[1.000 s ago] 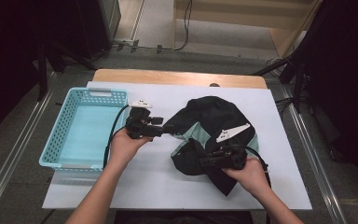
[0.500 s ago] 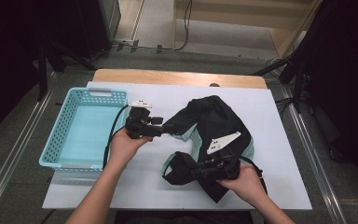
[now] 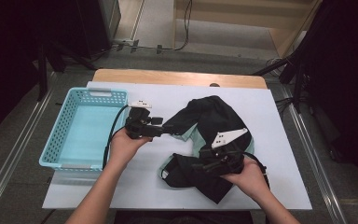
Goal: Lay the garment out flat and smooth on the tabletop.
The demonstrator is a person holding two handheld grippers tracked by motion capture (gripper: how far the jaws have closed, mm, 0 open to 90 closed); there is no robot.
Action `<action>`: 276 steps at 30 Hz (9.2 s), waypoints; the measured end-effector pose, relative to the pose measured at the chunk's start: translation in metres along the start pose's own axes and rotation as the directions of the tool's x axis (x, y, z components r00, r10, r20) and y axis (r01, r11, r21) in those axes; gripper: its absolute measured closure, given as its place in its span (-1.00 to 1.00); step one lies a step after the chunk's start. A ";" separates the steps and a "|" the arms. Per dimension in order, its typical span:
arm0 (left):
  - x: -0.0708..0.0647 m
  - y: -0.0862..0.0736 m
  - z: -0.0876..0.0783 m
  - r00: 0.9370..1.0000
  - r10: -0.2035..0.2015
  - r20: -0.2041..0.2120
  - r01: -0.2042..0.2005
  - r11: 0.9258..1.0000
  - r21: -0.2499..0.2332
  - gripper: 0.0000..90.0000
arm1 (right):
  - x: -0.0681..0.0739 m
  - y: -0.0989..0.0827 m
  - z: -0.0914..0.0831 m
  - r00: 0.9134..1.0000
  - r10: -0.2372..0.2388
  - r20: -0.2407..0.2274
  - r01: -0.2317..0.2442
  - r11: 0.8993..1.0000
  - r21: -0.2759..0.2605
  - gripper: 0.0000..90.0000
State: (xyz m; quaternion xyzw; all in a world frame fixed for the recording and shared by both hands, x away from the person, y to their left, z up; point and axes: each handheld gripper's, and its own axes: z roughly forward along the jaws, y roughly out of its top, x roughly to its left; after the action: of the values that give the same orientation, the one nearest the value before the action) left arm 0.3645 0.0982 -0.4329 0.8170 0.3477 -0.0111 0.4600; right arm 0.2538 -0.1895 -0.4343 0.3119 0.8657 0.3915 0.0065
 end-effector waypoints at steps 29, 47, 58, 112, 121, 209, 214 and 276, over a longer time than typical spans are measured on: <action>-0.006 -0.018 -0.023 0.998 -0.058 -0.007 0.058 0.998 0.006 -0.19 | -0.036 0.026 0.041 0.999 0.037 0.002 -0.037 0.999 0.013 -0.39; -0.006 -0.021 -0.029 0.998 -0.044 -0.039 0.044 0.999 0.018 -0.20 | -0.059 0.047 0.057 0.997 0.072 0.040 -0.073 0.997 0.002 -0.33; -0.007 -0.022 -0.031 0.999 -0.035 -0.038 0.036 0.999 0.008 -0.20 | -0.073 0.061 0.069 0.994 0.086 0.072 -0.086 0.996 -0.014 -0.29; -0.006 -0.023 -0.027 0.999 -0.004 -0.042 0.004 1.000 -0.001 -0.19 | -0.098 0.069 0.019 0.959 0.165 0.232 -0.133 0.980 -0.146 0.84; -0.006 -0.022 -0.025 0.999 0.000 -0.035 0.000 1.000 0.002 -0.19 | -0.110 0.061 -0.013 0.949 0.216 0.231 -0.168 0.963 -0.211 0.84; -0.037 0.024 0.138 0.989 0.134 0.066 -0.143 0.978 0.150 -0.12 | -0.155 -0.048 -0.086 0.824 0.429 0.370 -0.357 0.900 -0.250 -0.23; -0.039 0.026 0.150 0.987 0.148 0.060 -0.155 0.976 0.156 -0.09 | -0.155 -0.049 -0.085 0.826 0.426 0.368 -0.355 0.902 -0.246 -0.23; -0.029 0.032 0.068 0.998 0.011 0.060 -0.015 0.998 0.067 1.00 | -0.145 -0.023 -0.067 0.870 0.385 0.307 -0.316 0.915 -0.250 0.27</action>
State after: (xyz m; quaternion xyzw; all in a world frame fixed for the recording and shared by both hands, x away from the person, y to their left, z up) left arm 0.3819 0.0192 -0.4384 0.8336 0.3278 -0.0441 0.4424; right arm 0.3413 -0.3251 -0.4373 0.5269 0.7373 0.4058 0.1189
